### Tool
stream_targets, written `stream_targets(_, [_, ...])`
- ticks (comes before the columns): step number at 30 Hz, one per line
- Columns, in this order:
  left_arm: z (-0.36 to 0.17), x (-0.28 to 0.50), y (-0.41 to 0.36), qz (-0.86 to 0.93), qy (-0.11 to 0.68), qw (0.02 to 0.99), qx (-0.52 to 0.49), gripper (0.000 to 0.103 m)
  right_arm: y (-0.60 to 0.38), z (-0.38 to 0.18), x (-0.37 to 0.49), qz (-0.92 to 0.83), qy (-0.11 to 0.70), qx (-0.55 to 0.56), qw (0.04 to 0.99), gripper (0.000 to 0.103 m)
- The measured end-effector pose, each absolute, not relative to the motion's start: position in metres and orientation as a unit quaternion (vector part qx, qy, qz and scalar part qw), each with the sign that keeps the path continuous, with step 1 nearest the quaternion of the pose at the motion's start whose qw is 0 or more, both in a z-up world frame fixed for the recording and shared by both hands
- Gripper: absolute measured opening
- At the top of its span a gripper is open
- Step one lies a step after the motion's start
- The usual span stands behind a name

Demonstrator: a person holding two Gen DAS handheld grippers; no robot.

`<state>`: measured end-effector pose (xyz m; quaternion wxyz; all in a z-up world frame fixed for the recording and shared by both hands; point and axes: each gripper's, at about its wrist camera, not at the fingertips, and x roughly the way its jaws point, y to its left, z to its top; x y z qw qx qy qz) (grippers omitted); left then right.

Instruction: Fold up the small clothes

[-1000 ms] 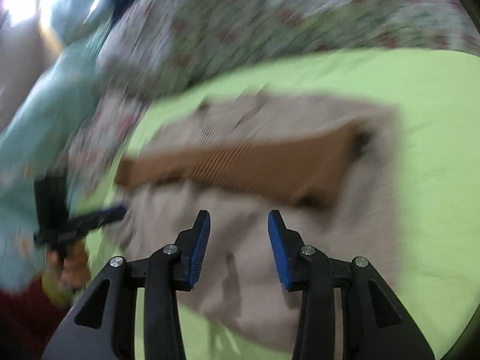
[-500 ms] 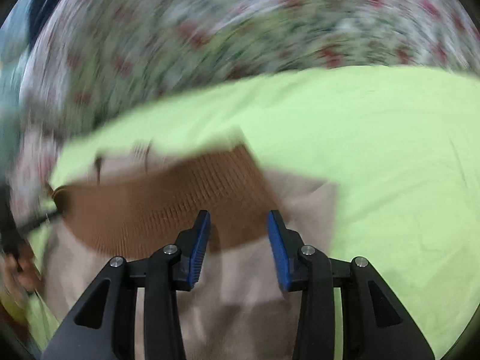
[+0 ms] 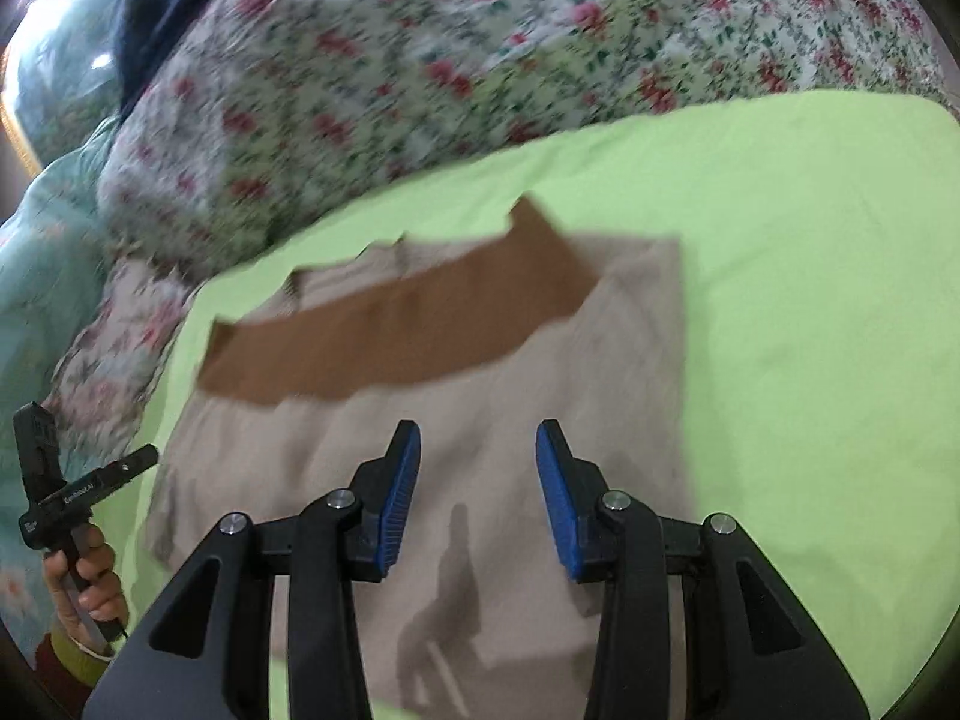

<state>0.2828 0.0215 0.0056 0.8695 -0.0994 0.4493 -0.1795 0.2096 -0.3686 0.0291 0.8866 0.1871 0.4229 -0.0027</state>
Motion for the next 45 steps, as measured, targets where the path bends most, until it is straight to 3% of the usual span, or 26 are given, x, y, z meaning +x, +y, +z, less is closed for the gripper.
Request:
stream_targets(12, [-0.012,0.186,0.027,-0.180,0.483,0.845,-0.139,0.041,-0.312,0.011,0.142,0.031,0.459,0.177,0.870,0.048])
stream_targets(16, [-0.019,0.173,0.038,-0.169,0.489,0.841,-0.157,0.049,-0.308,0.007,0.123,0.024,0.464,0.182,0.866,0.049])
stream_targets(28, [-0.042,0.185,0.057,-0.144,0.489,0.827,-0.236,0.060,-0.308,0.008,0.106,0.022,0.463,0.203,0.863,0.052])
stream_targets(36, [-0.052,0.222,0.066,-0.108,0.460,0.838,-0.274,0.059,-0.306,0.006,0.114,0.034,0.463,0.205,0.862,0.052])
stream_targets(40, [-0.050,0.242,0.063,-0.093,0.455,0.844,-0.269,0.053,-0.310,0.007,0.124,0.039,0.460,0.208,0.863,0.052])
stream_targets(41, [-0.047,0.246,0.060,-0.093,0.451,0.847,-0.264,0.047,-0.311,0.008,0.126,0.040,0.458,0.210,0.863,0.052])
stream_targets(43, [-0.041,0.253,0.055,-0.100,0.448,0.851,-0.256,0.013,-0.314,0.011,0.133,0.044,0.453,0.210,0.865,0.052])
stream_targets(45, [-0.031,0.254,0.050,-0.105,0.438,0.857,-0.250,0.010,-0.318,0.015,0.139,0.049,0.447,0.211,0.868,0.052])
